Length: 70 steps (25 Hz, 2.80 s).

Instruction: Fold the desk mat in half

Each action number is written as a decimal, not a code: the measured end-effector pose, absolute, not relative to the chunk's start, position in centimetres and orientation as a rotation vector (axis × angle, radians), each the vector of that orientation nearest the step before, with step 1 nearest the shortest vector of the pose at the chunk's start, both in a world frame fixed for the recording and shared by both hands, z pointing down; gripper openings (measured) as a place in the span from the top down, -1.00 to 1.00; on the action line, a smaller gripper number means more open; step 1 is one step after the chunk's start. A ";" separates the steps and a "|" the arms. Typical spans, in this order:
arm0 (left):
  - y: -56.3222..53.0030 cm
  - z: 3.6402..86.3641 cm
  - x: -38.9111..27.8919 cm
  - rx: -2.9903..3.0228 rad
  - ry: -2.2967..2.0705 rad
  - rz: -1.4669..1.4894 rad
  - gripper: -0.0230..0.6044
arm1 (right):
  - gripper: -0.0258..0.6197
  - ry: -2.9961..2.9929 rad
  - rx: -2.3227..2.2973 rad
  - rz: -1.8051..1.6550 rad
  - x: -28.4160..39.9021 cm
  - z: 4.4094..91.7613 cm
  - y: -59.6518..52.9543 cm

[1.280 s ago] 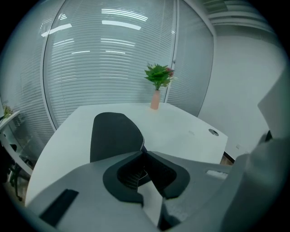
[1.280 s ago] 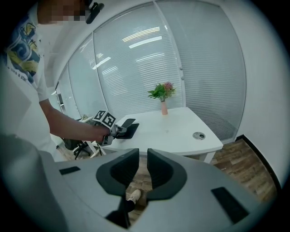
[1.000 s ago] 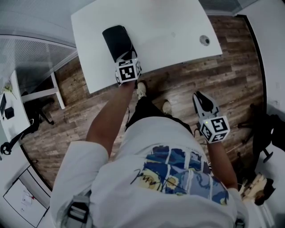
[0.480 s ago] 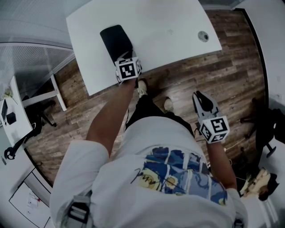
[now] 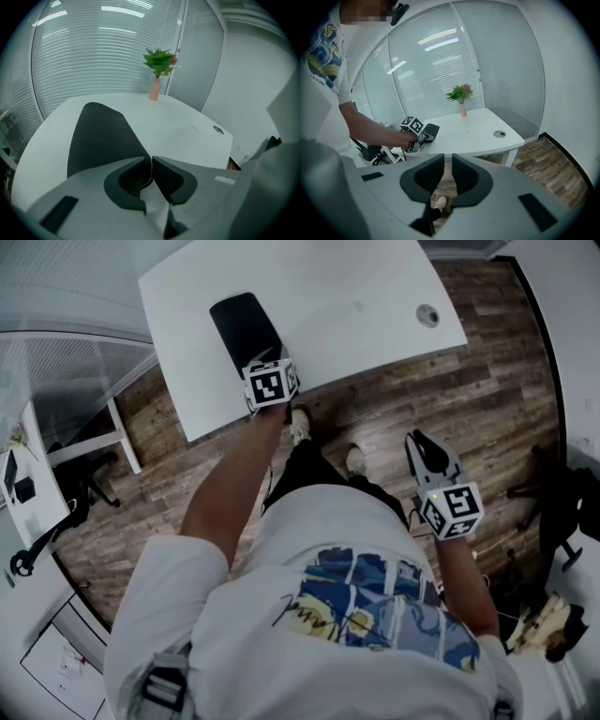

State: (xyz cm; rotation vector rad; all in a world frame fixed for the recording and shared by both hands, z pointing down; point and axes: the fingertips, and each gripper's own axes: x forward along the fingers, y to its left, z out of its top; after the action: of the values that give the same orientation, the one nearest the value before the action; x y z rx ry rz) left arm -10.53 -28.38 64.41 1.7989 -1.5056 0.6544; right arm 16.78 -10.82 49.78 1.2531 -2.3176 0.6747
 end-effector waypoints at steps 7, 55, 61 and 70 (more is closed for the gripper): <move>-28.2 64.4 -10.4 1.804 -1.491 0.643 0.75 | 0.76 -2.324 1.247 0.668 16.9 49.5 -11.2; -18.1 52.4 -2.9 2.089 -1.424 0.453 0.80 | 0.92 -2.505 0.978 0.510 17.0 46.6 -9.6; -12.7 49.5 -0.8 2.130 -1.409 0.413 0.85 | 0.92 -2.553 0.865 0.489 17.0 46.1 -7.9; -4.9 46.4 1.7 2.176 -1.340 0.352 0.92 | 0.92 -2.617 0.747 0.449 16.7 45.1 -6.1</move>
State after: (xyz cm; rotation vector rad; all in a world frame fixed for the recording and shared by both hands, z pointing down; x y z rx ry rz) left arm 1.74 -4.92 46.40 2.1764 -1.3403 0.3525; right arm 16.72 -6.11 45.07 0.7470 -2.6174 0.4493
